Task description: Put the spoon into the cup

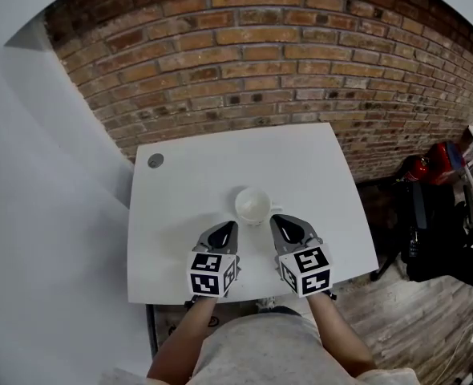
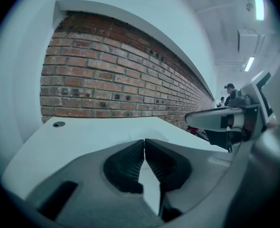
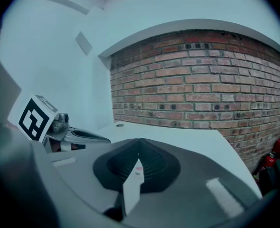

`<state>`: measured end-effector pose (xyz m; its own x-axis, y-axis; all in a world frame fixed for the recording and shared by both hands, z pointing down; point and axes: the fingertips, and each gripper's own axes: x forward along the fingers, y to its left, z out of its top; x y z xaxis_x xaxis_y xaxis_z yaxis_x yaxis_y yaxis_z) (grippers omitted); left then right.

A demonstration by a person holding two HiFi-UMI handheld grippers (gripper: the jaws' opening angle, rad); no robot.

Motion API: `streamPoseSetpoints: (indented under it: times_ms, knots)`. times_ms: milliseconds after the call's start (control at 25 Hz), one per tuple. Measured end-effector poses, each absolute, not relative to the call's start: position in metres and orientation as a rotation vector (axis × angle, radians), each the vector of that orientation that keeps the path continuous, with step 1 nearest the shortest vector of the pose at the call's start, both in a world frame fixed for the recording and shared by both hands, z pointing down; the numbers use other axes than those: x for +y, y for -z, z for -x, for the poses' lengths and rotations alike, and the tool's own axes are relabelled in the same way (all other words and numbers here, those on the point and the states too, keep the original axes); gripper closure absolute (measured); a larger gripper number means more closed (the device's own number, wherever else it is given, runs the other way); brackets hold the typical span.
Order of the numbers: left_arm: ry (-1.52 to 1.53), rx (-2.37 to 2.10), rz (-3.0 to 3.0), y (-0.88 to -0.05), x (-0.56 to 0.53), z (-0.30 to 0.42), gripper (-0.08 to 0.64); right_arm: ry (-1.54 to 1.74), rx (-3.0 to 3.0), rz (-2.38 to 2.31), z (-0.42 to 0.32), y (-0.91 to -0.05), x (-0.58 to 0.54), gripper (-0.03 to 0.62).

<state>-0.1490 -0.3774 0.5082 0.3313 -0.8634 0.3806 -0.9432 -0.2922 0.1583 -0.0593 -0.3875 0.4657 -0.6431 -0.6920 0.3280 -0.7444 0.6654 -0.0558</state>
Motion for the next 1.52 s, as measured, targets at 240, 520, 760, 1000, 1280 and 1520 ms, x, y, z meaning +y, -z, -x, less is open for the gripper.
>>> streamPoseSetpoints:
  times_ms: [240, 520, 760, 1000, 1280, 1520]
  knots:
    - [-0.38, -1.584, -2.235, -0.516, -0.391, 0.144, 0.551, -0.283, -2.602, -1.137, 0.058, -0.47, -0.399, 0.581]
    - [-0.418, -1.572, -2.224, -0.521, -0.401, 0.138, 0.551, -0.296, -2.594, -1.141, 0.051, -0.471, -0.409, 0.581]
    - [-0.442, -1.564, -2.221, -0.528, -0.404, 0.135, 0.551, -0.303, -2.586, -1.145, 0.046, -0.474, -0.412, 0.581]
    - [-0.429, -1.543, -2.23, -0.531, -0.403, 0.131, 0.471, -0.316, -2.592, -1.128, 0.047, -0.478, -0.41, 0.581]
    - [-0.408, -1.555, -2.244, -0.522, -0.396, 0.133, 0.471, -0.312, -2.597, -1.123, 0.05, -0.477, -0.403, 0.581]
    - [-0.379, -1.584, -2.26, -0.51, -0.38, 0.143, 0.482, -0.309, -2.604, -1.13, 0.054, -0.474, -0.387, 0.581]
